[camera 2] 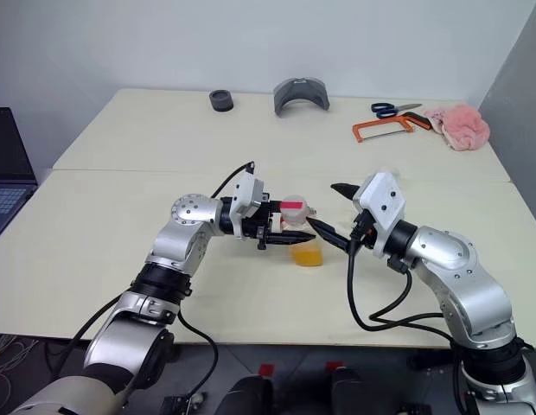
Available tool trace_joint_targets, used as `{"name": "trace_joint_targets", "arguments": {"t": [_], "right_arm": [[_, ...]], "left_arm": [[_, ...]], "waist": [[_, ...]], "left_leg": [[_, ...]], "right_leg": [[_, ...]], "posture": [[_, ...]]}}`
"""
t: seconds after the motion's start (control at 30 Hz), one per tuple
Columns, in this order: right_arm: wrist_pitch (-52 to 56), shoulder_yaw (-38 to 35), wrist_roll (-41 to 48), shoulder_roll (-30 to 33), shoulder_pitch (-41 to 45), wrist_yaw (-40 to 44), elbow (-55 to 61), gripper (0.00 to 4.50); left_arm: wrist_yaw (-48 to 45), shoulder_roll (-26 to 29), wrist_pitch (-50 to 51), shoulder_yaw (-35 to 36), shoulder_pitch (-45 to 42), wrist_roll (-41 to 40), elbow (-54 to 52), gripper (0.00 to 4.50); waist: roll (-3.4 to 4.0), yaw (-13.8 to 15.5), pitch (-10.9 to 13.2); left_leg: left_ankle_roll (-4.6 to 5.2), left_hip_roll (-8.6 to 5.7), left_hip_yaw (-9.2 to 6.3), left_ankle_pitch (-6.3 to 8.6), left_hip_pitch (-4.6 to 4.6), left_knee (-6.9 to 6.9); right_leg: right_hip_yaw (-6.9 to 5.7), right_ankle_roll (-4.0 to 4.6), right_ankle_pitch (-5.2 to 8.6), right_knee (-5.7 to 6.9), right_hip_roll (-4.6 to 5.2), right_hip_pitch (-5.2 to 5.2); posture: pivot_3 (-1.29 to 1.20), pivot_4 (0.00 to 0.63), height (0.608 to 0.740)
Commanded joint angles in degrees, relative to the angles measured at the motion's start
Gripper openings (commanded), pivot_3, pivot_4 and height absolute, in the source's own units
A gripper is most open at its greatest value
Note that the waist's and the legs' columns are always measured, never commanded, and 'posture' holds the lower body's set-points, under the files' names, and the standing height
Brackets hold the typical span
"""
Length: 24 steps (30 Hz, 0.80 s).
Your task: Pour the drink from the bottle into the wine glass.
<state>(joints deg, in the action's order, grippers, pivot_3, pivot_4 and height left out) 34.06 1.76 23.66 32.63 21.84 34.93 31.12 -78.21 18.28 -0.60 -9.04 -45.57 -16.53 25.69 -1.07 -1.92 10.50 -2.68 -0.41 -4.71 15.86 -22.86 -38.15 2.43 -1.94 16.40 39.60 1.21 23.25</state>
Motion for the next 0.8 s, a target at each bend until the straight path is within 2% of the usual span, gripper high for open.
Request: {"name": "trace_joint_targets", "arguments": {"t": [0.03, 0.8], "right_arm": [[-1.51, -1.17, -0.36, 0.15, 0.93, -0.17, 0.88, 3.93], [-3.2, -0.49, -2.21, -1.04, 2.53, -0.64, -1.36, 3.93]], "left_arm": [[-0.13, 0.14, -0.81, 0.36, -0.17, -0.44, -2.31, 2.16], [-0.26, 0.07, -1.05, 0.3, -0.12, -0.34, -2.04, 2.16]], "waist": [[0.0, 0.0, 0.0], [0.0, 0.0, 0.0]], "left_leg": [[0.0, 0.0, 0.0, 0.0, 0.0, 0.0], [0.0, 0.0, 0.01, 0.0, 0.0, 0.0]], "right_leg": [[0.0, 0.0, 0.0, 0.0, 0.0, 0.0], [0.0, 0.0, 0.0, 0.0, 0.0, 0.0]], "posture": [[0.0, 0.15, 0.74], [0.0, 0.15, 0.74]]}}
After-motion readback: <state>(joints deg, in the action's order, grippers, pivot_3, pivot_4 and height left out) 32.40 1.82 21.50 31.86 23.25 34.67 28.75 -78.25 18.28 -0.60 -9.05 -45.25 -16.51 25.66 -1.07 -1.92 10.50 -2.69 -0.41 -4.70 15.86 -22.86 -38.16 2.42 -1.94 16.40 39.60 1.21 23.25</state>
